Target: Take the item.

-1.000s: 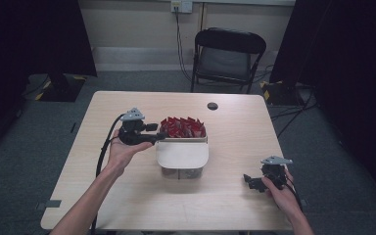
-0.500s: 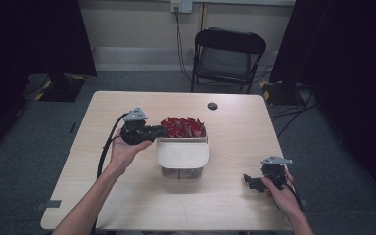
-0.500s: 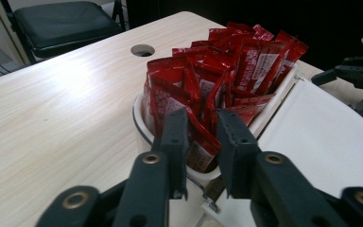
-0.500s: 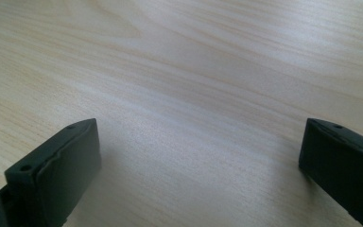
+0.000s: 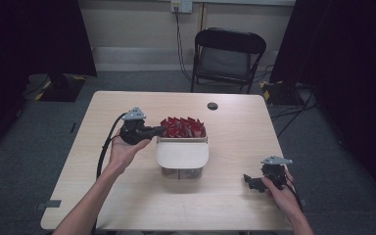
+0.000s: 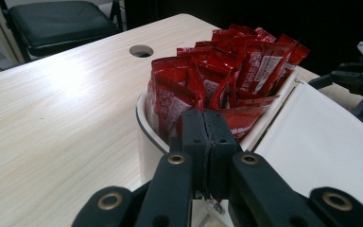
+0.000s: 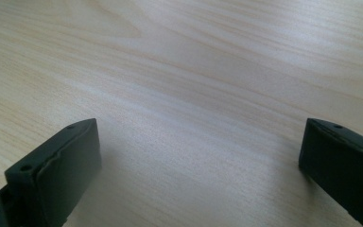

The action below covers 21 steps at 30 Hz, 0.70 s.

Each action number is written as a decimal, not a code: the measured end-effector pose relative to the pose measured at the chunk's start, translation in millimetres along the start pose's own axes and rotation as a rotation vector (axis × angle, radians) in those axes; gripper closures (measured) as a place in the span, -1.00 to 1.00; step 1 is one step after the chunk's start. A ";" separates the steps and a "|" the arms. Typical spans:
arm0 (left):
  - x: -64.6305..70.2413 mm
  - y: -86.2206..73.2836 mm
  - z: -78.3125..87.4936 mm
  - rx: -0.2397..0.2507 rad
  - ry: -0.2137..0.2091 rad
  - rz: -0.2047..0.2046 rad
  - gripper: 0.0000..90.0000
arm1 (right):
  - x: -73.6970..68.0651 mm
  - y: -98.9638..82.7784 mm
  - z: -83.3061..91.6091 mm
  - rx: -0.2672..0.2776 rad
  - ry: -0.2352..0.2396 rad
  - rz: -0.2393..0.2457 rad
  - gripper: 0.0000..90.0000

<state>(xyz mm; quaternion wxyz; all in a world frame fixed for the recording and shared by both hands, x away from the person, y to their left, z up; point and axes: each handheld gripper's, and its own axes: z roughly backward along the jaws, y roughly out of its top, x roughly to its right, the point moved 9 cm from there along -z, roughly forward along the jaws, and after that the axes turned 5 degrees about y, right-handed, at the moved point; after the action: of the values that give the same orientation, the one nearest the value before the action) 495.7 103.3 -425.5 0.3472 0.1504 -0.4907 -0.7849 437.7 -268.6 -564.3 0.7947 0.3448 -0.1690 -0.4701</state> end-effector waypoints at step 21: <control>0.6 2.5 4.2 0.020 -0.033 0.017 0.99 | -0.4 -0.3 0.3 -0.001 0.003 0.003 -1.00</control>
<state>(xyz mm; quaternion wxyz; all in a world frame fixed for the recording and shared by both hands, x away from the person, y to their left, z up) 493.9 105.0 -421.3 0.3443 0.1369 -0.5055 -0.7792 437.1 -268.4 -564.3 0.7958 0.3450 -0.1682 -0.4684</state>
